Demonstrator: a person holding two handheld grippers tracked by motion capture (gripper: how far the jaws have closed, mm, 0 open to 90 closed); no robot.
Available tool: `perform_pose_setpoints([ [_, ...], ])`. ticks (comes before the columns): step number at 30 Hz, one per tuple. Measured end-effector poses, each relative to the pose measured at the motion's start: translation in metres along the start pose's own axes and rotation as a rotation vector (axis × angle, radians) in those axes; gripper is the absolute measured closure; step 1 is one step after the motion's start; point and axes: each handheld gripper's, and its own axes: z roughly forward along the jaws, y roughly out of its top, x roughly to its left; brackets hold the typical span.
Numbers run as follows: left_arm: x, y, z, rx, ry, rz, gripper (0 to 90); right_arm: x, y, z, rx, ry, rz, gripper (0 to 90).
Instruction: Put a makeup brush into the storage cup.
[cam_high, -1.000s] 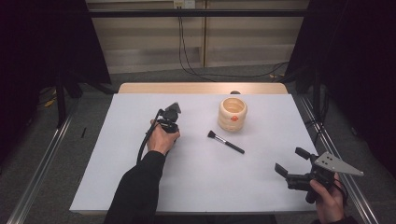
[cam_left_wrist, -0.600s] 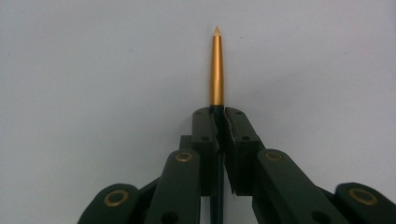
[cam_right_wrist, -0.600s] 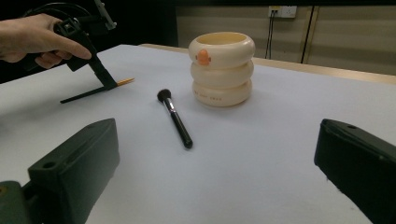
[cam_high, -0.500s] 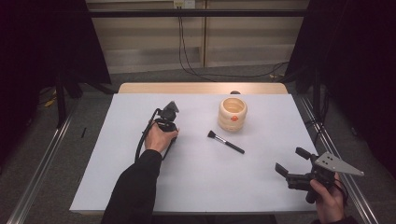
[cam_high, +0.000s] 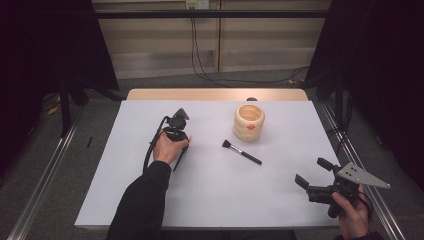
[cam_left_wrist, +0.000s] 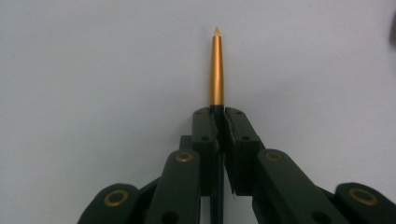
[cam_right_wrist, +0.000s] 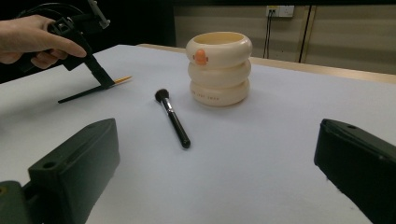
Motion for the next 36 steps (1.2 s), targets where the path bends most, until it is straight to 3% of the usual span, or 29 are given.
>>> perform_pose_setpoints([
  [2,0.002,-0.001,-0.003,-0.022,-0.023,-0.016,83.6,0.0,0.0,0.0,-0.002,-0.001,0.002,0.0],
  [3,0.003,-0.001,-0.005,-0.024,-0.038,-0.006,83.6,0.0,0.0,0.0,0.0,-0.001,0.001,0.0],
  [5,0.004,-0.002,-0.01,-0.045,-0.025,0.008,83.6,0.0,0.0,0.0,-0.005,0.004,0.012,0.0],
  [6,0.004,-0.002,-0.011,-0.06,-0.051,-0.001,83.6,0.0,0.0,0.0,-0.005,0.007,0.024,0.0],
  [10,0.008,-0.005,-0.017,-0.116,-0.076,0.01,83.6,-0.001,0.0,0.001,-0.014,-0.005,0.03,0.0],
  [11,0.009,-0.006,-0.02,-0.146,-0.062,0.031,83.6,0.0,0.0,0.0,-0.009,-0.001,0.032,0.0],
  [15,0.01,-0.009,-0.027,-0.221,-0.069,0.043,83.5,-0.001,0.0,0.0,-0.006,0.003,0.019,0.0],
  [21,0.009,-0.013,-0.038,-0.328,-0.085,0.04,83.6,0.0,0.0,0.0,-0.008,-0.002,0.025,0.0],
  [24,0.007,-0.016,-0.046,-0.379,-0.062,0.062,83.5,0.0,0.0,0.0,-0.002,-0.004,0.016,0.0],
  [36,-0.003,-0.029,-0.066,-0.594,-0.094,0.122,83.6,0.0,0.0,0.0,-0.003,0.005,0.01,0.0],
])
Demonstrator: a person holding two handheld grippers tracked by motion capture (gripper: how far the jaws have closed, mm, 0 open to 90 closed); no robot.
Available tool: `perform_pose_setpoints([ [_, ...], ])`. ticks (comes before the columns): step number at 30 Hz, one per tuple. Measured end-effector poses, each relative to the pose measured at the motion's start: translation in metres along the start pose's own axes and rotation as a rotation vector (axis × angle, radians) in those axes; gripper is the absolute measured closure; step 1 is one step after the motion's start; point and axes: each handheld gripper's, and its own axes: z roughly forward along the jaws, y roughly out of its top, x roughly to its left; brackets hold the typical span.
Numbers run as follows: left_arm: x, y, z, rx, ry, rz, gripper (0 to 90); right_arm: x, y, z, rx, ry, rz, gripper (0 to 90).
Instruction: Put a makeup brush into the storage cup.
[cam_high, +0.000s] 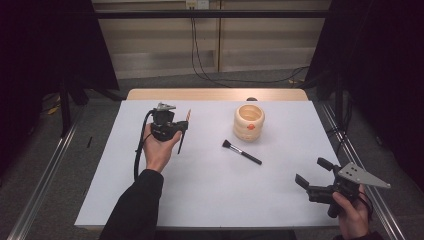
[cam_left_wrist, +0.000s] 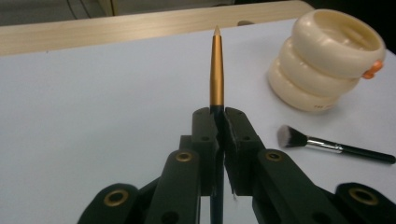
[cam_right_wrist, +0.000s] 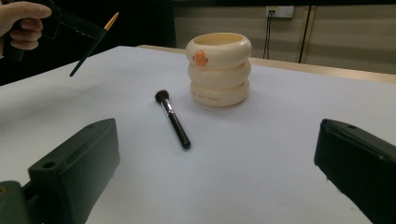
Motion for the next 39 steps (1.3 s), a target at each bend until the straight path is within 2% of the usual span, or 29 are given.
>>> perform_pose_setpoints([
  [2,-0.003,0.001,-0.002,-0.025,-0.032,-0.001,83.6,0.0,0.0,0.0,-0.004,-0.003,0.009,0.0],
  [4,-0.009,0.002,-0.007,-0.055,-0.037,0.024,83.6,0.0,0.0,0.0,-0.005,-0.004,0.011,0.0],
  [8,-0.018,0.004,-0.016,-0.133,-0.073,0.038,83.6,0.0,0.0,0.0,-0.004,-0.004,0.007,0.0],
  [13,-0.017,0.006,-0.024,-0.213,-0.077,0.053,83.5,0.0,0.0,0.0,-0.005,-0.004,0.003,0.0],
  [14,-0.017,0.006,-0.025,-0.234,-0.084,0.047,83.5,0.0,0.0,0.0,-0.009,-0.009,0.015,0.0],
  [17,-0.016,0.006,-0.028,-0.275,-0.075,0.054,83.5,0.0,0.0,0.0,-0.008,-0.006,0.008,0.0],
  [18,-0.016,0.005,-0.029,-0.267,-0.065,0.059,83.5,0.0,0.0,0.0,-0.009,-0.007,0.009,0.0],
  [19,-0.014,0.005,-0.029,-0.274,-0.075,0.057,83.5,0.0,0.0,0.0,-0.008,-0.007,0.011,0.0],
  [21,-0.014,0.005,-0.03,-0.285,-0.064,0.054,83.5,0.0,0.0,0.0,-0.009,-0.007,0.011,0.0],
  [23,-0.013,0.004,-0.032,-0.291,-0.072,0.07,83.5,0.0,0.0,0.0,-0.009,-0.005,0.009,0.0],
  [29,-0.015,0.003,-0.034,-0.317,-0.078,0.073,83.5,-0.001,0.0,0.0,-0.006,-0.008,-0.006,0.0],
  [31,-0.016,0.003,-0.035,-0.322,-0.071,0.078,83.5,-0.001,0.0,0.0,-0.01,-0.005,0.006,0.0],
  [39,-0.021,-0.005,-0.04,-0.337,-0.115,0.077,83.5,0.0,0.0,0.0,-0.018,0.001,0.007,0.0],
])
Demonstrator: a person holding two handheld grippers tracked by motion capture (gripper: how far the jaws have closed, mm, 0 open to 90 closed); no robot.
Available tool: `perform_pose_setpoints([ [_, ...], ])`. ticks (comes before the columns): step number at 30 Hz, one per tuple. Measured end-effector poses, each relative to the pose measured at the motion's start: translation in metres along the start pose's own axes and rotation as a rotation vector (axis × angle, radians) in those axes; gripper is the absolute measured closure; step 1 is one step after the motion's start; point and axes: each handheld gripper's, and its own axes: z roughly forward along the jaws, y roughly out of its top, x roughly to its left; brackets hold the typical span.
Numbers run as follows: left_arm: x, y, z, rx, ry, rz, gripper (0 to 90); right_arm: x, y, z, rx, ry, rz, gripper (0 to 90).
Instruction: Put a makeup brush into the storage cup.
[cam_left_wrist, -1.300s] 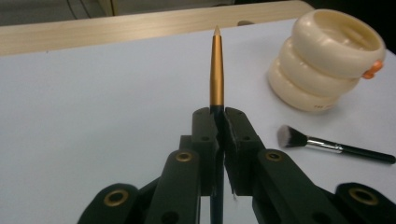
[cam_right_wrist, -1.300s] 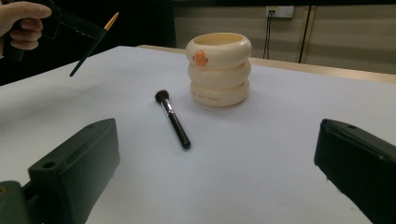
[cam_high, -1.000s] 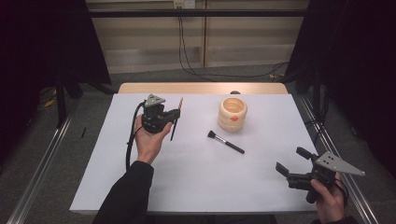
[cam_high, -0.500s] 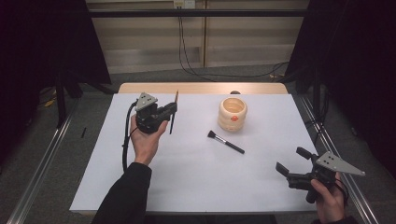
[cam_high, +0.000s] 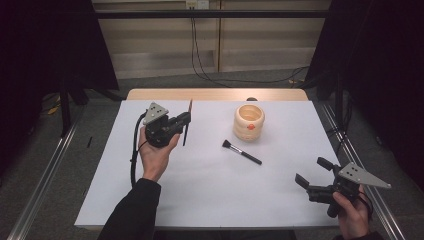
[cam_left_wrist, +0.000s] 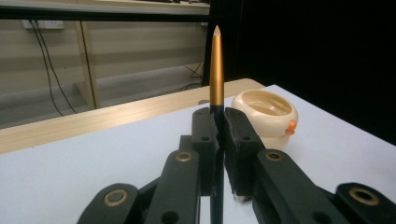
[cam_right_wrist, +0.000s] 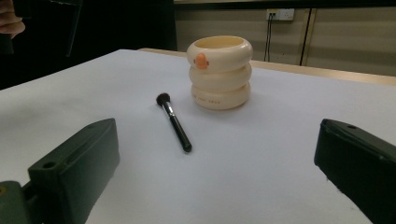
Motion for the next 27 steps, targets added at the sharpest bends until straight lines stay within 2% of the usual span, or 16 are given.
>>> perform_pose_setpoints([
  [4,-0.003,-0.001,-0.006,-0.008,-0.021,-0.013,83.5,0.0,0.0,0.0,0.006,0.007,-0.007,0.0],
  [6,-0.004,0.0,-0.008,0.005,-0.046,-0.011,83.4,0.0,0.0,0.0,0.006,0.006,-0.01,0.0],
  [9,-0.008,0.002,-0.01,0.005,-0.081,-0.038,83.4,0.0,0.0,0.001,0.004,0.006,-0.014,0.0],
  [10,-0.009,0.003,-0.011,0.011,-0.099,-0.036,83.4,0.001,0.0,0.001,0.004,0.004,-0.009,0.0],
  [12,-0.013,0.004,-0.013,0.01,-0.102,-0.042,83.5,0.002,0.0,0.001,0.01,0.012,-0.01,0.3],
  [13,-0.014,0.004,-0.013,0.014,-0.127,-0.036,83.4,0.001,0.0,0.001,0.005,0.012,-0.021,0.4],
  [14,-0.016,0.004,-0.014,0.018,-0.125,-0.04,83.5,0.001,0.0,0.001,0.003,0.014,-0.02,0.4],
  [15,-0.017,0.004,-0.015,0.01,-0.145,-0.042,83.5,0.002,0.0,0.001,0.004,0.018,-0.013,0.3],
  [16,-0.019,0.005,-0.016,0.016,-0.136,-0.04,83.5,0.002,0.0,0.001,0.004,0.017,-0.012,0.4],
  [22,-0.027,0.006,-0.019,0.002,-0.182,-0.05,83.5,0.002,0.0,0.001,0.002,0.025,-0.009,0.4],
  [27,-0.033,0.006,-0.019,0.006,-0.189,-0.046,83.5,0.002,0.001,0.001,-0.004,0.025,-0.006,0.3],
])
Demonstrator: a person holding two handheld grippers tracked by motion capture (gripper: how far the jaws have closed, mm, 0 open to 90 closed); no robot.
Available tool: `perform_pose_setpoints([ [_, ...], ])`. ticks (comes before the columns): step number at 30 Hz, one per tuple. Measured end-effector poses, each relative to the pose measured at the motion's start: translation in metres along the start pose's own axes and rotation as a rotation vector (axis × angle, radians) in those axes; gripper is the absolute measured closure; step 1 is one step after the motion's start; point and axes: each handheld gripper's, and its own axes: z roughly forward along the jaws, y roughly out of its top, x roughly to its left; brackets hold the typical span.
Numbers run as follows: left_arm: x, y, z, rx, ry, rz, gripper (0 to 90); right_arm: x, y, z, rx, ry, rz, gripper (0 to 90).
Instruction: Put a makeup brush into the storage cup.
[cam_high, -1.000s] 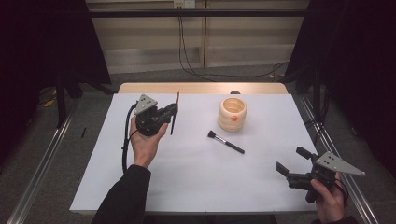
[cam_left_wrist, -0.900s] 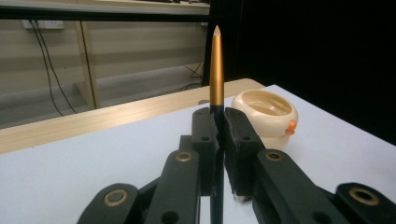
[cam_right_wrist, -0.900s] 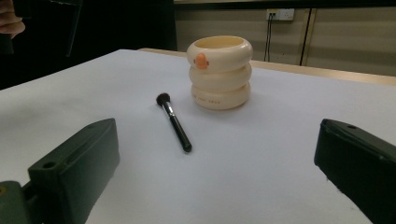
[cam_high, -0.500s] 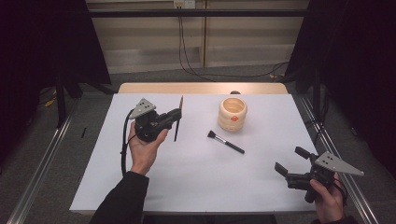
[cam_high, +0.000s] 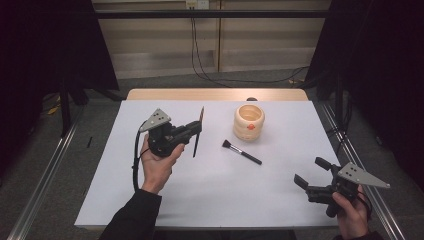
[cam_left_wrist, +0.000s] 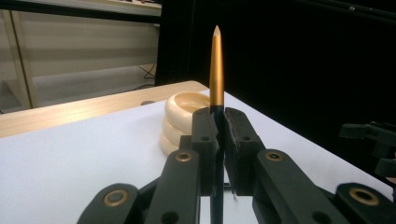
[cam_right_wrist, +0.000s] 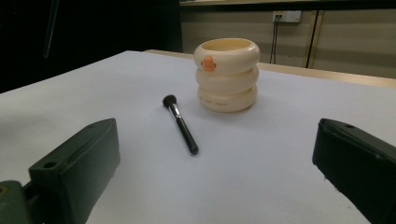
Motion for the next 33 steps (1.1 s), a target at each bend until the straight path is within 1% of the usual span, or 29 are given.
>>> perform_pose_setpoints([
  [1,-0.001,0.0,0.001,0.001,-0.004,0.0,83.4,0.0,0.0,0.0,0.0,0.003,0.002,0.4],
  [2,-0.002,0.0,0.001,0.0,-0.02,0.0,83.4,0.0,0.0,0.001,0.001,0.005,-0.007,0.5],
  [3,-0.004,-0.001,0.002,0.007,-0.015,0.007,83.4,0.001,0.0,0.001,-0.001,0.009,0.005,0.5],
  [6,-0.011,-0.002,0.005,0.007,-0.028,0.005,83.5,0.001,0.0,0.001,-0.002,0.023,-0.002,1.3],
  [7,-0.012,-0.002,0.005,0.004,-0.046,0.0,83.4,0.001,0.001,0.001,-0.003,0.025,-0.001,1.7],
  [8,-0.014,-0.002,0.005,0.008,-0.04,0.007,83.5,0.002,0.001,0.001,-0.003,0.029,0.002,2.2],
  [10,-0.017,-0.001,0.005,0.009,-0.053,0.011,83.5,0.003,0.002,0.002,-0.01,0.044,0.013,2.3],
  [12,-0.018,-0.001,0.005,0.004,-0.064,0.008,83.5,0.003,0.004,0.004,-0.012,0.051,0.008,2.3],
  [15,-0.02,-0.001,0.004,0.004,-0.067,0.011,83.4,0.007,0.006,0.007,0.001,0.077,0.007,2.7],
  [17,-0.022,0.0,0.003,-0.008,-0.075,0.01,83.5,0.009,0.008,0.008,-0.004,0.106,0.016,3.6],
  [18,-0.022,0.0,0.003,-0.02,-0.091,0.015,83.5,0.009,0.009,0.008,-0.011,0.136,0.025,3.5],
  [19,-0.023,0.0,0.003,-0.017,-0.097,0.013,83.5,0.01,0.01,0.009,-0.02,0.158,0.031,3.4],
  [21,-0.026,0.0,0.002,-0.014,-0.088,0.015,83.4,0.012,0.015,0.009,-0.027,0.162,0.029,3.4],
  [22,-0.026,0.0,0.003,-0.018,-0.107,0.015,83.4,0.013,0.018,0.01,-0.039,0.173,0.031,3.5],
  [23,-0.028,0.0,0.002,-0.014,-0.099,0.014,83.4,0.014,0.02,0.011,-0.043,0.186,0.03,4.4],
  [24,-0.029,0.0,0.003,-0.021,-0.105,0.014,83.5,0.016,0.024,0.013,-0.048,0.194,0.03,4.8],
  [25,-0.03,0.001,0.002,-0.016,-0.102,0.018,83.5,0.018,0.025,0.014,-0.048,0.202,0.025,4.7],
  [26,-0.032,0.001,0.003,-0.018,-0.108,0.014,83.5,0.02,0.027,0.016,-0.045,0.214,0.019,4.7],
  [27,-0.032,0.0,0.003,-0.02,-0.117,0.02,83.5,0.022,0.029,0.018,-0.043,0.222,0.01,4.9],
  [28,-0.033,0.0,0.003,-0.016,-0.115,0.02,83.5,0.024,0.031,0.021,-0.038,0.222,0.002,5.6],
  [29,-0.035,0.0,0.003,-0.017,-0.116,0.019,83.5,0.026,0.034,0.024,-0.034,0.24,0.0,7.0],
  [30,-0.036,0.0,0.003,-0.018,-0.118,0.019,83.5,0.028,0.036,0.026,-0.029,0.243,0.0,7.9],
  [31,-0.036,0.0,0.003,-0.016,-0.126,0.023,83.5,0.03,0.039,0.029,-0.034,0.255,-0.004,9.8],
  [32,-0.038,-0.001,0.003,-0.012,-0.123,0.019,83.5,0.033,0.042,0.031,-0.037,0.266,-0.01,14.6],
  [33,-0.038,-0.001,0.003,-0.008,-0.128,0.025,83.4,0.035,0.046,0.034,-0.04,0.294,-0.022,16.3],
])
